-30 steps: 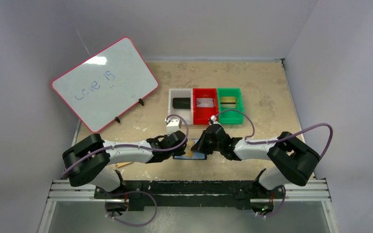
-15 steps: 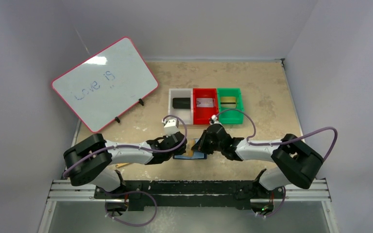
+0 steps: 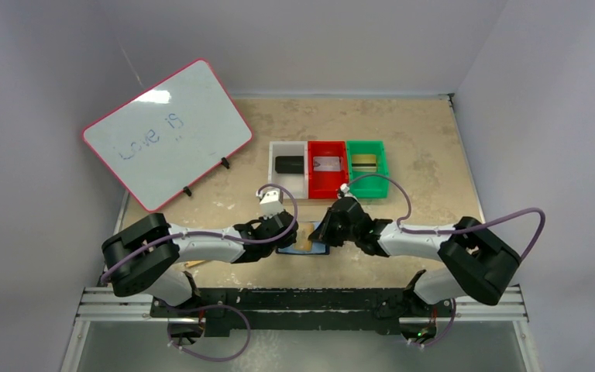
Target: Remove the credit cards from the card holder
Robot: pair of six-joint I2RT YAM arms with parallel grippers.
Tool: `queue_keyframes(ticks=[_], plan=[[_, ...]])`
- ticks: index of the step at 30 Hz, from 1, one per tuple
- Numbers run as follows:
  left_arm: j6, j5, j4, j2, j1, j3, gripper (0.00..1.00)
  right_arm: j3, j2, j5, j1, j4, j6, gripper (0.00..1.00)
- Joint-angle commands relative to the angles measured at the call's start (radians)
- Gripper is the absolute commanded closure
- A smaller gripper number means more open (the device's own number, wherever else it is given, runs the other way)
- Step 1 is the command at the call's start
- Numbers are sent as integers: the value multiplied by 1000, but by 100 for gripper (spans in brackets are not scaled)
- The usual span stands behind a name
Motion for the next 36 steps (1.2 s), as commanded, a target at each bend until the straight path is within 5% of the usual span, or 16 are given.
queue_keyframes(ticks=[1, 9, 19, 25, 29, 36], plan=[[26, -50, -193, 38, 8, -45, 92, -16, -33, 50, -11, -97, -15, 100], [40, -37, -183, 11, 9, -34, 93, -79, -122, 42, -28, -51, 2, 97], [72, 1, -167, 7, 7, -27, 94, -67, -12, -8, -34, 113, 41, 82], [66, -8, -187, -19, 8, -25, 93, -91, -27, -2, -44, 158, 62, 100], [63, -28, -213, -66, 6, -6, 92, -99, -35, -19, -48, 166, 44, 100], [58, -42, -233, -88, 6, 22, 90, -106, 12, -111, -49, 264, 10, 81]])
